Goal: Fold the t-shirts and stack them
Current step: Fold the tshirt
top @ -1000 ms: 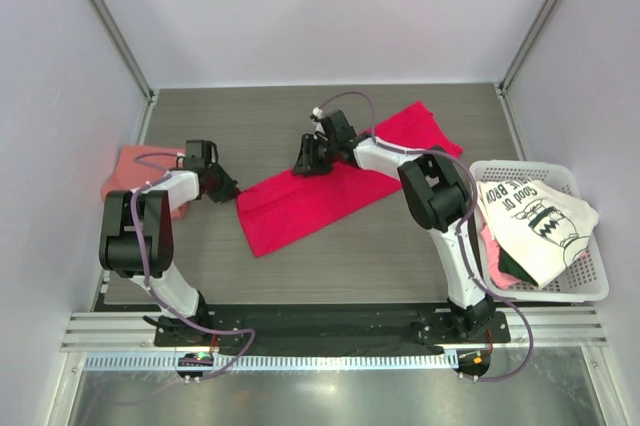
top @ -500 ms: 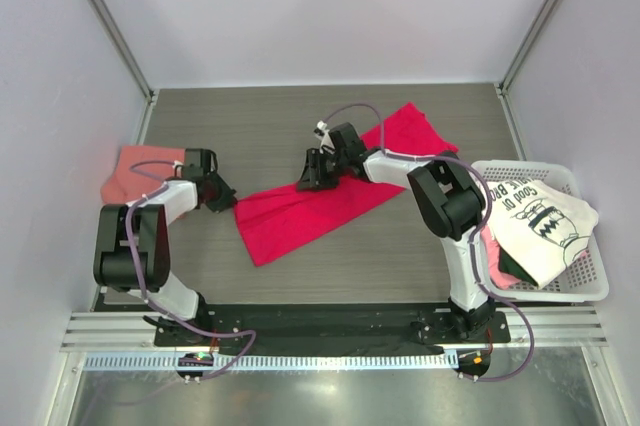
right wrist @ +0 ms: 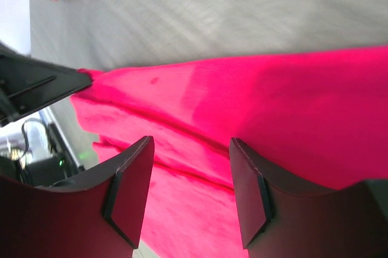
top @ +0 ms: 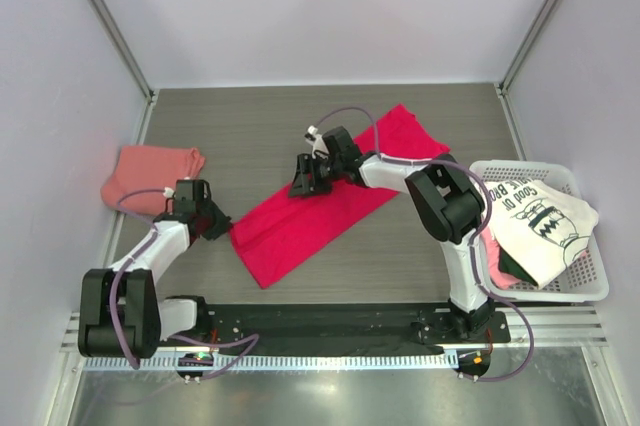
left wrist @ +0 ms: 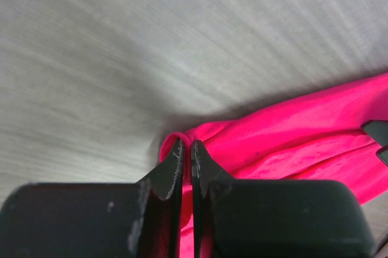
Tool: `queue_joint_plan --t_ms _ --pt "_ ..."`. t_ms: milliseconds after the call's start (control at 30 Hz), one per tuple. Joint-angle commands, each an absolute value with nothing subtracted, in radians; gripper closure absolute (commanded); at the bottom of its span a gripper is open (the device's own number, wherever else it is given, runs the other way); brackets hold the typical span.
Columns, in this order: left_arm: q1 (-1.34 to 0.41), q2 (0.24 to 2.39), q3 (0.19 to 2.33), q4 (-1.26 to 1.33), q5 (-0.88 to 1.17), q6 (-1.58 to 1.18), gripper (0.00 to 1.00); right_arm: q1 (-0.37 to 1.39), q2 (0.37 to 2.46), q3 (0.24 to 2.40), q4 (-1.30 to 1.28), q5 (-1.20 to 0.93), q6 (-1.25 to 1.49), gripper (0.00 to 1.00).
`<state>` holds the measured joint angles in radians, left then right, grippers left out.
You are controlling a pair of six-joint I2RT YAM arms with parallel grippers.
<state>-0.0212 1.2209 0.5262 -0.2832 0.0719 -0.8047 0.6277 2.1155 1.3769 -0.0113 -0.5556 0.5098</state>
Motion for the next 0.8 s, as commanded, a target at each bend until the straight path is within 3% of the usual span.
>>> queue_joint_plan --t_ms 0,567,767 --pt "-0.021 1.163 0.480 -0.305 0.084 -0.805 1.00 0.682 2.083 1.399 0.043 -0.617 0.489 0.41" --pt "-0.023 1.097 0.407 -0.339 0.034 -0.845 1.00 0.848 2.298 1.565 0.129 -0.756 0.492 0.41" --pt "-0.023 1.132 0.410 -0.327 0.040 -0.845 1.00 0.859 2.292 1.494 0.230 -0.820 0.537 0.43"
